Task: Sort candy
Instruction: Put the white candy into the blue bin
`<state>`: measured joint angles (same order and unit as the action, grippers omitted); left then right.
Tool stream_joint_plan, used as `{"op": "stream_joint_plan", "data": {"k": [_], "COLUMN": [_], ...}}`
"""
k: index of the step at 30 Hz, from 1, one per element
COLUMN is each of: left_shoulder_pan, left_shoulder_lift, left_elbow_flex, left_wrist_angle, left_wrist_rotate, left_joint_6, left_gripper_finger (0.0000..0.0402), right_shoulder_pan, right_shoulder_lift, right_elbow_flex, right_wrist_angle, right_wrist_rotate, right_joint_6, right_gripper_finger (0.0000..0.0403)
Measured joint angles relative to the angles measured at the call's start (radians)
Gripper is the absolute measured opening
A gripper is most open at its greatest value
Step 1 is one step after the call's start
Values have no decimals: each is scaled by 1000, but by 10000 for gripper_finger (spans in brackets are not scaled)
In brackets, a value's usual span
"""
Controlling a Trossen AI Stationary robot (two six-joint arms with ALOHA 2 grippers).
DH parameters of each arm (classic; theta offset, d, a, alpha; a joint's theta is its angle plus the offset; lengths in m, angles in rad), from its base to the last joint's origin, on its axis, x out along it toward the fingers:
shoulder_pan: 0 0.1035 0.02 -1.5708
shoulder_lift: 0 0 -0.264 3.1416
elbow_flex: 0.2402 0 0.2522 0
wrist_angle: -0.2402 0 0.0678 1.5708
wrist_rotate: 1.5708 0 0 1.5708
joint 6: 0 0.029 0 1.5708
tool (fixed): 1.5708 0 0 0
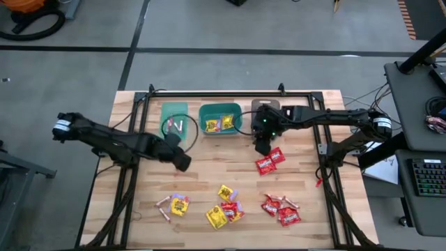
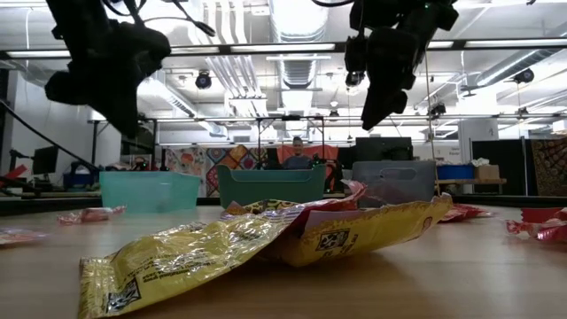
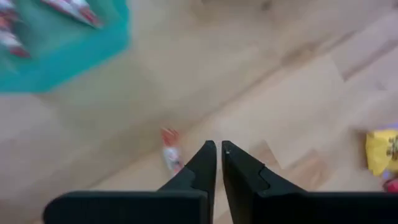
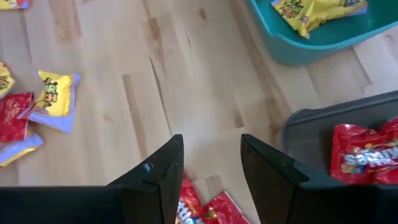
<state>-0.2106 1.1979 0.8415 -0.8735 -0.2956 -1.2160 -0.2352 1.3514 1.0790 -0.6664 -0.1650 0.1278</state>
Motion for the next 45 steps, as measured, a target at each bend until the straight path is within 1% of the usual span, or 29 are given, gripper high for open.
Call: {"op": "stream_joint_plan", "data": {"k": [3,6,11,14,17,22,26,31,36,37,41,45], "left_shoulder_pan": [-51,-85,-112,-116,-116,-116,-116,-116,-127,-130,-155,-180], "left_shoulder_lift": [69,146,261,311,348,399,430,437,429,425,389,321], "left_elbow_flex": [-1,-1,-1,-2,-2,-7,-12,-39,-54,-55,-55,-53], "left_wrist_angle": [38,29,-8,-11,-13,-15,-6,48,71,71,75,91], "left_wrist_rotate": [12,18,12,-7,-30,-48,-53,-54,-58,-62,-65,-103], "left_joint_6": [2,-14,-31,-9,2,3,3,3,3,3,-1,3], "left_gripper_finger": [42,80,138,157,160,150,127,83,20,13,15,7], "right_shoulder_pan": [16,32,51,56,61,71,83,97,112,116,133,152], "right_shoulder_lift": [2,5,9,9,9,9,10,10,10,10,10,10], "right_elbow_flex": [0,0,0,0,0,0,0,0,0,0,0,0], "right_wrist_angle": [5,11,30,50,61,67,67,70,71,72,73,77], "right_wrist_rotate": [7,8,8,8,9,11,11,10,11,10,11,11], "right_joint_6": [37,71,118,155,181,212,214,214,213,213,192,167], "right_gripper_finger": [150,150,150,150,150,150,150,150,150,150,150,150]}}
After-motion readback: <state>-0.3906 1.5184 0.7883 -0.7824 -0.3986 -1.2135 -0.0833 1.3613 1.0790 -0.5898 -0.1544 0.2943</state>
